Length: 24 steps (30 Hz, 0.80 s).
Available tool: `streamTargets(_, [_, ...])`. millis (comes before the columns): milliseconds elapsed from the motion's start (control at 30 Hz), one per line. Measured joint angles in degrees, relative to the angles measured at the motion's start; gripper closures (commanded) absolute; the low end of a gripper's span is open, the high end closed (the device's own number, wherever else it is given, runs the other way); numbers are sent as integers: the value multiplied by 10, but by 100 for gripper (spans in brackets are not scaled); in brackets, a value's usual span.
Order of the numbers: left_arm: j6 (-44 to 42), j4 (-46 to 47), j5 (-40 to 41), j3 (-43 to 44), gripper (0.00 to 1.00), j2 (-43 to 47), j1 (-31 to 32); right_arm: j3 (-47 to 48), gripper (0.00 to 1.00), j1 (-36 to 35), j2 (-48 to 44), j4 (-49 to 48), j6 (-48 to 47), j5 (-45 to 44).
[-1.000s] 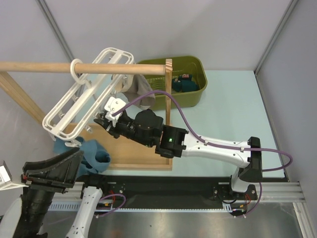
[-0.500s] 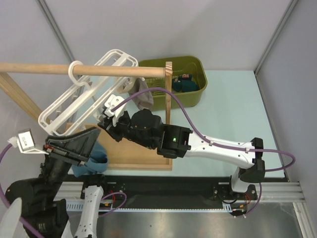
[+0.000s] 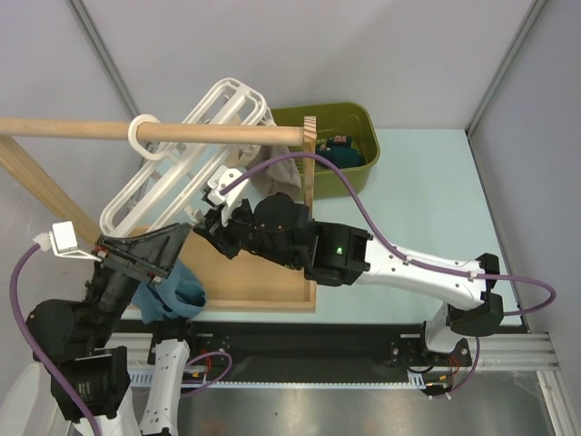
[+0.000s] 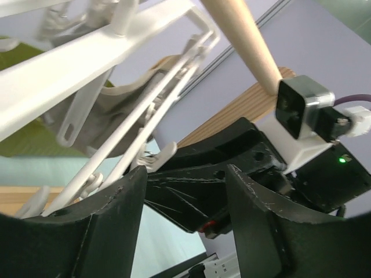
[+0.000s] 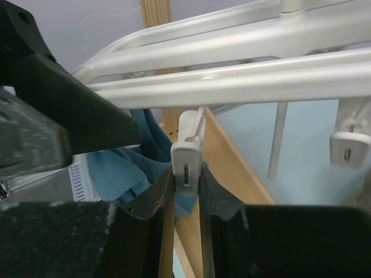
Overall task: Clip the socks to the hanger
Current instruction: Open the clamp at the hanger.
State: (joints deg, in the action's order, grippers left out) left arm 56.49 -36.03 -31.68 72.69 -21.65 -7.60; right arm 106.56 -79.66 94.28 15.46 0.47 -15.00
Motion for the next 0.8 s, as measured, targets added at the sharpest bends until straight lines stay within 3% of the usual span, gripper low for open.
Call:
streamTargets(300, [-6,-1,-2,-11,34,-13,0,38,100,5,0,64,12,24])
streamTargets(800, [-26,17,3,-30,37,-13,0,102,100,7,37,117,26,42])
